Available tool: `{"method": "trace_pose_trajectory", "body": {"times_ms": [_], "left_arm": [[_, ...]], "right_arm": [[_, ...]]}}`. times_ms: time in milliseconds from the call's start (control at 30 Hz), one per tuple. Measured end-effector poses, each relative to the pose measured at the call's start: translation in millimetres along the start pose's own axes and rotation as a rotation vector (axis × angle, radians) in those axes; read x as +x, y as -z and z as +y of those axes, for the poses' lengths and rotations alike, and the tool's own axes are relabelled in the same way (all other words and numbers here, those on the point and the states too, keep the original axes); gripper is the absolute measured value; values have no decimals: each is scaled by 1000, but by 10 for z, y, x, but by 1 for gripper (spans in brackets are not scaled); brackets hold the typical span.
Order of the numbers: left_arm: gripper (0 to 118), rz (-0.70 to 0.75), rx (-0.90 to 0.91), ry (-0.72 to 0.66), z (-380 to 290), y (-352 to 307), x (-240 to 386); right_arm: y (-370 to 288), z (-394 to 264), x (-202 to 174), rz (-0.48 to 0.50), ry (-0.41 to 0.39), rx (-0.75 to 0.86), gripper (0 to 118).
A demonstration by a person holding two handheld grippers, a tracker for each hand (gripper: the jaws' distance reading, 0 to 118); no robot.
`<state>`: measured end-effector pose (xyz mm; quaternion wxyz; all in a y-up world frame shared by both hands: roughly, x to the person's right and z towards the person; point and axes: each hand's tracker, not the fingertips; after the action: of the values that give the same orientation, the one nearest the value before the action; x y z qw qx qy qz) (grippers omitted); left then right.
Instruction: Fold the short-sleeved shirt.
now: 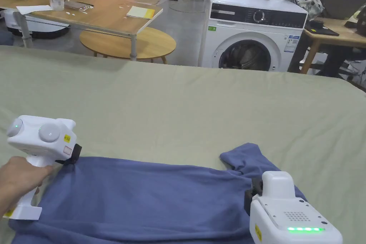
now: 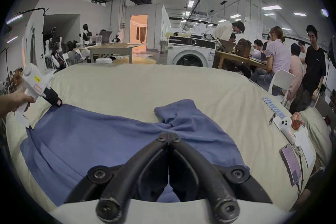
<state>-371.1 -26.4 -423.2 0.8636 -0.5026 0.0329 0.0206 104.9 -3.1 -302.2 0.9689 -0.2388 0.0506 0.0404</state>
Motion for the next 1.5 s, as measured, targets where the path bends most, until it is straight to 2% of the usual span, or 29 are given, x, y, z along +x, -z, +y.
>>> {"method": "trace_pose_trajectory", "body": {"times_ms": [167,267,300,333,367,400,467,600,700,733,800,833,867,933,1067,1200,1267,1367,1500], "left_arm": [[0,-101,97,-67,-108,-302,-122],[0,-100,182,-51,-203,-583,-113],[0,-109,204,-70,-237,-666,-120],[0,-123,230,-73,-275,-755,-128],[0,-128,243,-81,-313,-824,-133],[0,-125,250,-87,-325,-847,-141],[0,-120,267,-80,-387,-923,-124],[0,-122,268,-83,-454,-943,-98],[0,-125,261,-99,-500,-939,-78],[0,-125,258,-105,-507,-931,-77],[0,-128,250,-108,-523,-929,-62],[0,-126,248,-109,-525,-922,-54],[0,-125,245,-107,-525,-920,-49],[0,-120,242,-100,-529,-934,-29],[0,-124,247,-109,-522,-942,-53],[0,-131,253,-127,-525,-971,-106],[0,-130,253,-126,-546,-1003,-114],[0,-139,265,-133,-622,-1120,-112],[0,-156,302,-148,-738,-1301,-168]], "right_arm": [[117,322,343,-12,35,-28,0],[427,621,671,0,42,-152,2],[571,709,769,5,22,-215,16],[739,779,872,14,8,-268,40],[891,800,966,19,8,-292,55],[1046,832,1039,6,-8,-337,63],[1312,854,1144,-8,-16,-369,63],[1793,771,1258,65,-6,-512,63],[1976,676,1260,42,0,-562,62],[2025,651,1266,62,8,-578,56],[2121,590,1273,89,21,-610,53],[2124,587,1265,79,16,-600,46],[2126,599,1259,76,14,-589,34],[2116,627,1294,47,4,-548,0],[2075,597,1359,54,46,-532,0],[1784,660,1325,35,40,-411,0],[1579,695,1314,79,56,-371,0],[1272,742,1282,60,24,-326,0],[819,780,1288,54,23,-276,0]]}}
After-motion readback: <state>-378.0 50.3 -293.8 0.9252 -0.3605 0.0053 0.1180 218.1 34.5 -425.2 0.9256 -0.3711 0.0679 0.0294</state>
